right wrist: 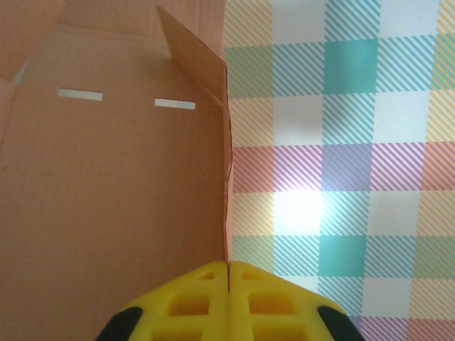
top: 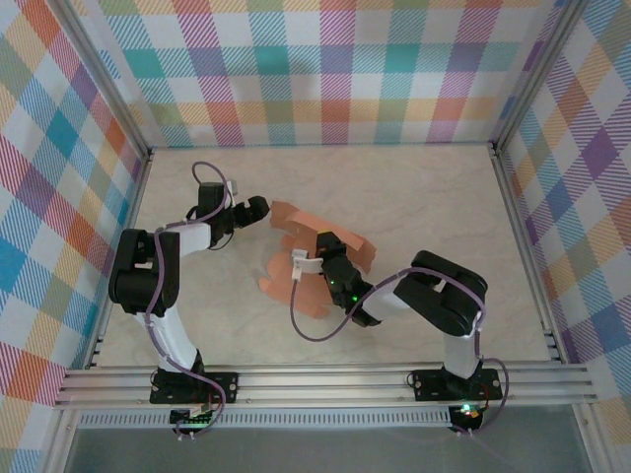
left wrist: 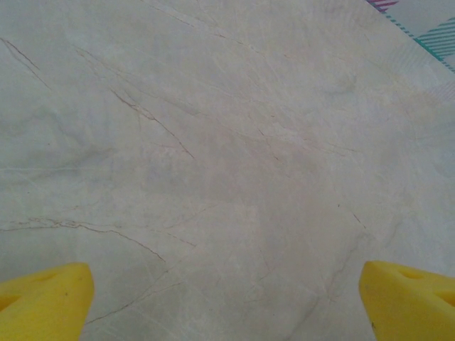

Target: Fold the paper box

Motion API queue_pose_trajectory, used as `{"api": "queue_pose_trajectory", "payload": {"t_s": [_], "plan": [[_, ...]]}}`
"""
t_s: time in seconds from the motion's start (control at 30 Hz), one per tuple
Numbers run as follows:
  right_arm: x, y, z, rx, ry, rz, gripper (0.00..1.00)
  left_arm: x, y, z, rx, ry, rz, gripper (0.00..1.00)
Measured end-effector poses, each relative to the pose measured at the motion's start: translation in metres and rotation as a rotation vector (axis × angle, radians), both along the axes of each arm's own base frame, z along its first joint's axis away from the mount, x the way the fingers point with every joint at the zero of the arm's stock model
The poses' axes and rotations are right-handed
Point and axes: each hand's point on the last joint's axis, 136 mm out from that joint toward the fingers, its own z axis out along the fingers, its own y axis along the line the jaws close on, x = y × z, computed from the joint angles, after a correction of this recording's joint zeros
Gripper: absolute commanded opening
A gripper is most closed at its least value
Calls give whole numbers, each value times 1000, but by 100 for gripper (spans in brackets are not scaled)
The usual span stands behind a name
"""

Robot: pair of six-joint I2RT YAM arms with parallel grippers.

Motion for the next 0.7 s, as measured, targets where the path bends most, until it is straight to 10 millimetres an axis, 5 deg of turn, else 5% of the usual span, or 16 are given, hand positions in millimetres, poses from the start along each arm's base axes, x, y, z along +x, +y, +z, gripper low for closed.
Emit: {"api": "queue_pose_trajectory", "payload": {"t_s": [0.23, 0.5, 0.7], "plan": [[0, 1, 26, 35, -35, 5, 0, 0, 0, 0, -1, 1, 1, 96], [1, 5, 12, -22, -36, 18, 0, 0, 2, 0, -11, 6, 14, 95], [0, 4, -17, -62, -8, 19, 0, 1, 4, 0, -16, 9, 23, 95]]}}
